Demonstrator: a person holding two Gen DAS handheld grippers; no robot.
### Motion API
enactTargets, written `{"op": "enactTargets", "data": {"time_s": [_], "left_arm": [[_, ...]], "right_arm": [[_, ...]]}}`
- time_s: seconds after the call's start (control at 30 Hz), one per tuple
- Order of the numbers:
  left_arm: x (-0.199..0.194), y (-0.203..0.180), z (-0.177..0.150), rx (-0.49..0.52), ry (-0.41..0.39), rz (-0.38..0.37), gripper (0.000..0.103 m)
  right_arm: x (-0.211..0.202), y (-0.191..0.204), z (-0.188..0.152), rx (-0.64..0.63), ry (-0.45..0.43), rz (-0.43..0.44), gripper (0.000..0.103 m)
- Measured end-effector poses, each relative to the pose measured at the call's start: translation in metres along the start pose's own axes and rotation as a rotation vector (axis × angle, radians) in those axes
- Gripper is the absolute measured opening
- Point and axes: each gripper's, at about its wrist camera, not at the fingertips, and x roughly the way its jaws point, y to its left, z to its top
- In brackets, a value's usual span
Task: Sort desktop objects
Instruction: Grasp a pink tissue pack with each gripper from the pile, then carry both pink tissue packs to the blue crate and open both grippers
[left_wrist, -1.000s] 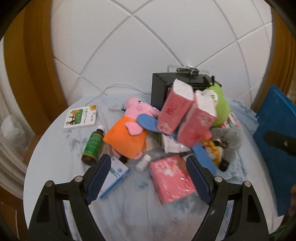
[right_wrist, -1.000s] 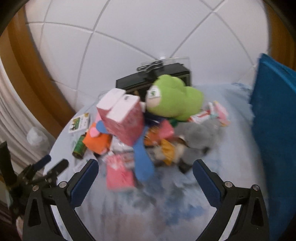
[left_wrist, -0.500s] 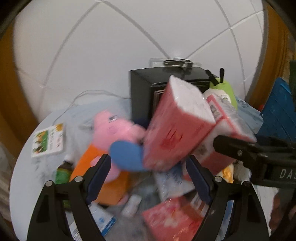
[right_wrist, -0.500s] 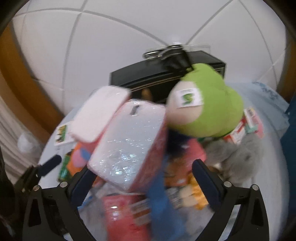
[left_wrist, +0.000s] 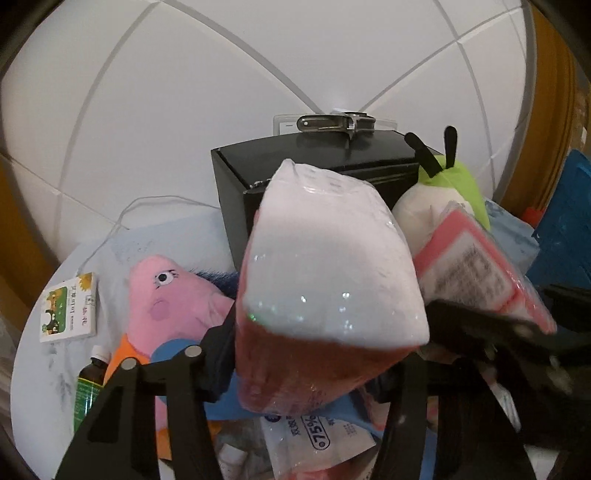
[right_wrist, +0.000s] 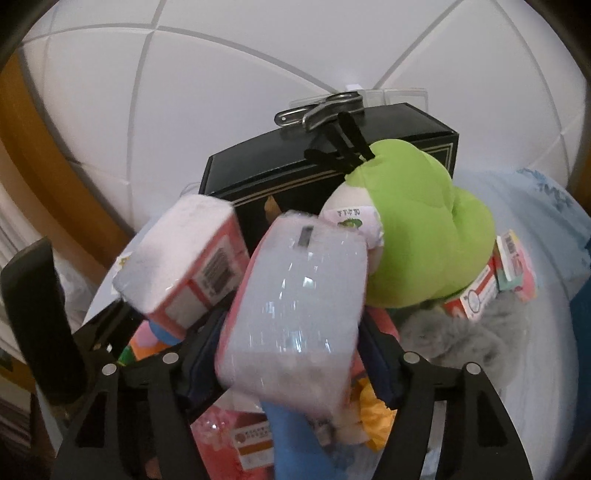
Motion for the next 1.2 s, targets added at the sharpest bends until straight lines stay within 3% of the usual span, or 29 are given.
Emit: {"op": "enactTargets", "data": {"time_s": [0.33,0.67,1.2], "left_arm": [[-0.037,0.003,-0.012,-0.049,0.003,0.015,0.052],[-0.117,-0.008,-0.029,-0.068,-0.055,0.017,0.052],[-0.24,-0.087,-0.048,-0.002,-0.182,-0.031,0.052]], "right_arm": [[-0.022,0.009,-0.008,-0.037,-0.013,-0.008,0.054],[-0.084,0.026,-0.021,-0.116,-0.086,-0.033,0.054],[-0.247,0.015,-0.078,-0.16,-0.284,-0.093,0.054]]}}
